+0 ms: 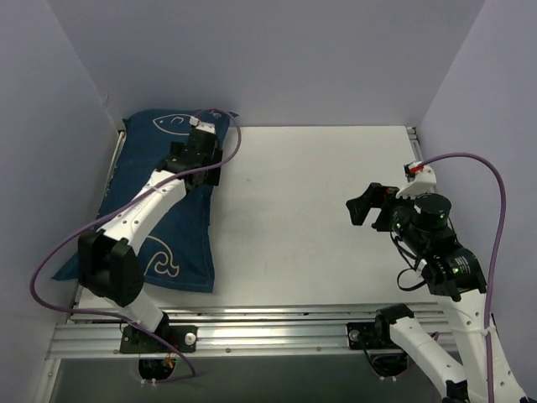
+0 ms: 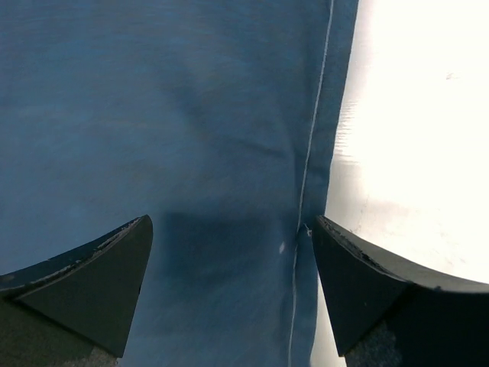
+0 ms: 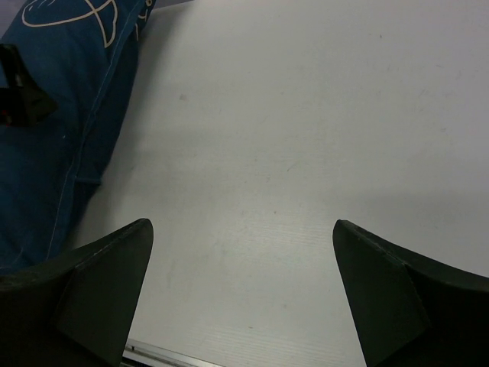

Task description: Remove the pillowcase from the pillow

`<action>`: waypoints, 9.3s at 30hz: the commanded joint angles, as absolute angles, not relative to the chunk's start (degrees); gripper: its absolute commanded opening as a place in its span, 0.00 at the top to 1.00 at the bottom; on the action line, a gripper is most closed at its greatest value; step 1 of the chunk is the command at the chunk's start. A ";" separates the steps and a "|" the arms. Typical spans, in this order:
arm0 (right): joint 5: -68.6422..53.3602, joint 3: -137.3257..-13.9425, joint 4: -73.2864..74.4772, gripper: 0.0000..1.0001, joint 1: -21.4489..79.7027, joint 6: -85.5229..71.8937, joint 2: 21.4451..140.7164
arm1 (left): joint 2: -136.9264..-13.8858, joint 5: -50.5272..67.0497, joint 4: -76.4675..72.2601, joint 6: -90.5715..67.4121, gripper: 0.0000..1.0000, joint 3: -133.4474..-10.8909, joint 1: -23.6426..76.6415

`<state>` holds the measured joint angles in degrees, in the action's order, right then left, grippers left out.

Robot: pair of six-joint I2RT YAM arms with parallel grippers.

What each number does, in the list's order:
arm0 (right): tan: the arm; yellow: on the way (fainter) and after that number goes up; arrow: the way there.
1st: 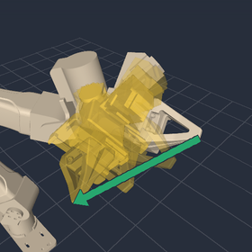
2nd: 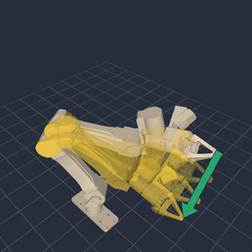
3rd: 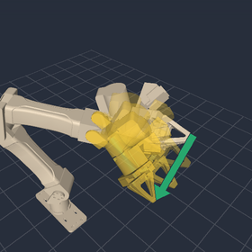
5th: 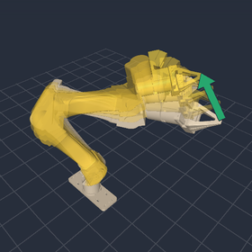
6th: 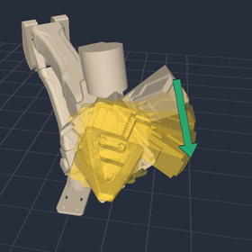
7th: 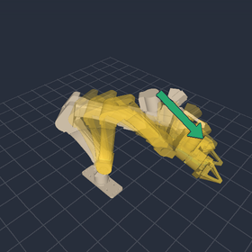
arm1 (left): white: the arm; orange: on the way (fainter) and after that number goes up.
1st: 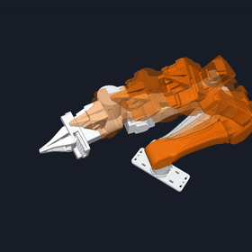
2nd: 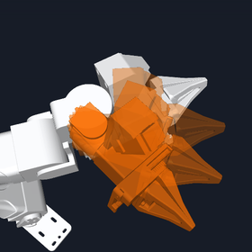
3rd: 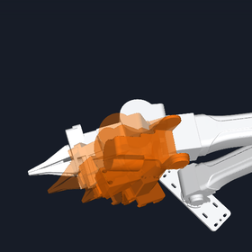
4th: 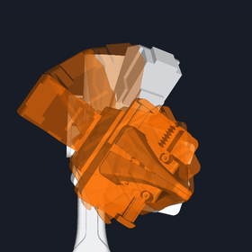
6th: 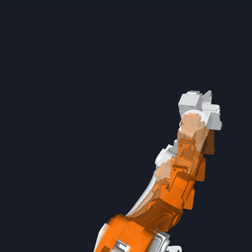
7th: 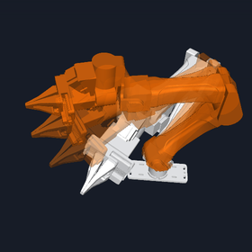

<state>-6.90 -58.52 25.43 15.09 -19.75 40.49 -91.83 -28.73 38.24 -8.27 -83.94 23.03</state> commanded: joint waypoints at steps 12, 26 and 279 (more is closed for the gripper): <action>-13.01 -54.76 20.13 0.00 15.47 -19.86 39.11 | -111.97 -43.68 36.47 -9.93 0.97 -86.75 25.66; -7.21 -57.39 22.23 0.00 15.47 -18.98 35.16 | -105.82 -29.36 49.04 -16.87 0.98 -112.39 46.48; -2.52 -50.45 7.23 1.00 13.62 -29.10 66.79 | -45.61 -2.91 26.64 -32.34 0.98 -40.43 46.14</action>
<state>-14.87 -48.45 10.94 17.17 -33.69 66.52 -46.76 -4.56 17.61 -31.42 -41.06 46.11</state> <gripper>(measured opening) 0.106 0.044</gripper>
